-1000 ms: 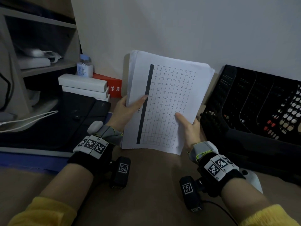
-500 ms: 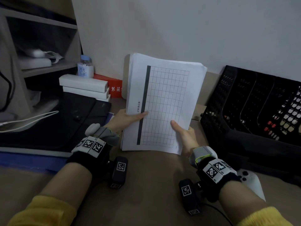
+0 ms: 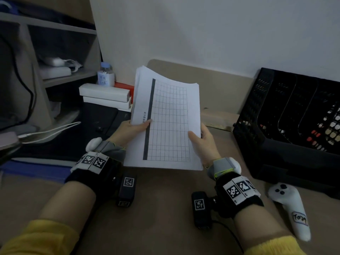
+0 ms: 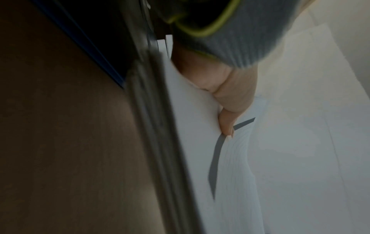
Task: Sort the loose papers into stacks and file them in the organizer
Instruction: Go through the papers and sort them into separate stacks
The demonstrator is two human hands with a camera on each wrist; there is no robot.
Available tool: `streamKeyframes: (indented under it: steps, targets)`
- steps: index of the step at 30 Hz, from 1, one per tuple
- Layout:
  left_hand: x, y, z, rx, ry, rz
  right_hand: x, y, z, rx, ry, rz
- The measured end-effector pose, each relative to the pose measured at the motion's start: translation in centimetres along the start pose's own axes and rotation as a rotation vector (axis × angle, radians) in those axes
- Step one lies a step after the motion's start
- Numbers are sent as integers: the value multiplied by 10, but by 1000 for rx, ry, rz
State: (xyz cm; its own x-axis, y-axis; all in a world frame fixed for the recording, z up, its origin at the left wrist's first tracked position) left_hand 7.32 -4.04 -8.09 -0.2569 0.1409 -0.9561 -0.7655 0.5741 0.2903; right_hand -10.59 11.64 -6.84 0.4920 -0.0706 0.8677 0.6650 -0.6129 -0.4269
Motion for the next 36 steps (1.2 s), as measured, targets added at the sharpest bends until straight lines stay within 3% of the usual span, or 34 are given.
streamKeyframes:
  steps: [11, 16, 21, 29, 36]
  targets:
    - [-4, -37, 28, -53, -64, 17, 24, 31, 23, 95, -110, -46]
    - [3, -40, 27, -34, -65, 2, 9, 30, 20, 122, -49, -166]
    - [16, -40, 25, -7, -60, 17, -20, 36, 23, 84, 123, -347]
    - [15, -40, 29, -12, -30, 53, -28, 39, 24, 24, 139, -231]
    - [11, -40, 36, -39, -11, 38, -22, 37, 29, -67, 65, -101]
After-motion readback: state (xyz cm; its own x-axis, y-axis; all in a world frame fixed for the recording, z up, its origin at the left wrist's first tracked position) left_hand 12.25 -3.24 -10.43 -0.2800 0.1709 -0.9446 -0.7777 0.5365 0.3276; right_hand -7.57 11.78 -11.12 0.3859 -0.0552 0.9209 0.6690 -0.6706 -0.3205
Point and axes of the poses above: each hand's wrist, its own z-axis away from the middle knuckle, its own y-axis out of the palm, x = y × z, the point moved 5 cm from there along -z, towards the middle knuckle, and after that the axes turned 15 degrees about z, right-handed, at the moved point
